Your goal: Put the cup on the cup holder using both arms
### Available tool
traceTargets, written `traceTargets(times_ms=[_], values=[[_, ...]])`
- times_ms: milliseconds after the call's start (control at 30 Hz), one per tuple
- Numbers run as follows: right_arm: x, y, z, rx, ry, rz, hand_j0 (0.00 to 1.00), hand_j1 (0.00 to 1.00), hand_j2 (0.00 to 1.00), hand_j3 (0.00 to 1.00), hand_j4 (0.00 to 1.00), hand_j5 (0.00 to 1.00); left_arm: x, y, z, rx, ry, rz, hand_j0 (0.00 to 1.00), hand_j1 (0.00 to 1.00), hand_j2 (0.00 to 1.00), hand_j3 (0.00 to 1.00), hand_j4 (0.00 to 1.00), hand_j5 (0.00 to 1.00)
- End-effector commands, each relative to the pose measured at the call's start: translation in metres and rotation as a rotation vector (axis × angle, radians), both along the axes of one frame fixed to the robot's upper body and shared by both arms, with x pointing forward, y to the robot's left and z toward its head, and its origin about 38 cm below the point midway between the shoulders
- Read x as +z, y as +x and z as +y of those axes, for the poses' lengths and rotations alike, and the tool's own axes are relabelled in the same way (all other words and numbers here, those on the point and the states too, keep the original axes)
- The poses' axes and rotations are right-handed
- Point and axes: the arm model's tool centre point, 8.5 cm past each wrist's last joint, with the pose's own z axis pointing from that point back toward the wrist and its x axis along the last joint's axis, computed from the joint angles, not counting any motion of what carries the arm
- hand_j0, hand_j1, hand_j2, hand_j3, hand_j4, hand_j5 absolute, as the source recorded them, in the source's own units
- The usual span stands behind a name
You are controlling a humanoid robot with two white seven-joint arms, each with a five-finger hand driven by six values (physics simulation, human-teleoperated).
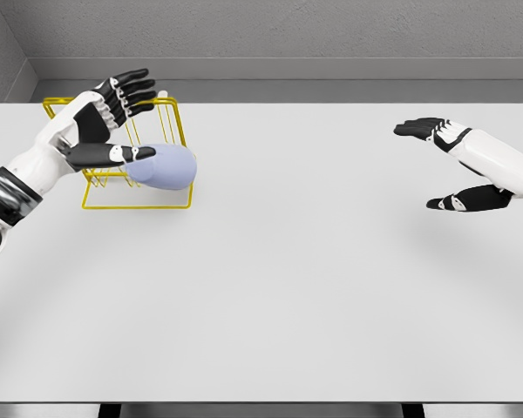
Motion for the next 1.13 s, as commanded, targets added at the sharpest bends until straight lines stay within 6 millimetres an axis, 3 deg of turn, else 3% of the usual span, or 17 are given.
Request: traceTargets(times_ms=[0,367,400,733,1000,1100], values=[[0.001,0.000,0.000,0.001,0.007,0.001,1.00,1.00,1.00,1.00,1.00,1.00,0.000,0.000,0.000,-0.002,-0.001,0.003,0.88,0.88,0.88,0.88,0.88,0.88],[0.001,0.000,0.000,0.001,0.007,0.001,1.00,1.00,1.00,1.00,1.00,1.00,0.003,-0.002,-0.001,-0.008,0.000,-0.005,0.83,0.83,0.83,0.83,0.83,0.83],[0.001,0.000,0.000,0.000,0.008,0.000,1.00,1.00,1.00,1.00,1.00,1.00,0.006,-0.004,-0.002,-0.015,0.001,-0.013,0.80,0.80,0.80,0.80,0.80,0.80],[0.001,0.000,-0.001,-0.001,0.008,0.001,1.00,1.00,1.00,1.00,1.00,1.00,0.021,-0.021,-0.007,-0.066,0.030,-0.052,0.81,0.81,0.81,0.81,0.81,0.81],[0.001,0.000,0.000,0.001,0.007,0.001,1.00,1.00,1.00,1.00,1.00,1.00,0.034,-0.045,0.035,0.005,-0.015,-0.148,0.85,0.85,0.85,0.85,0.85,0.85],[0.001,0.000,0.000,0.001,0.007,0.001,1.00,1.00,1.00,1.00,1.00,1.00,0.038,-0.049,0.048,0.032,0.000,-0.155,1.00,1.00,1.00,1.00,1.00,1.00]])
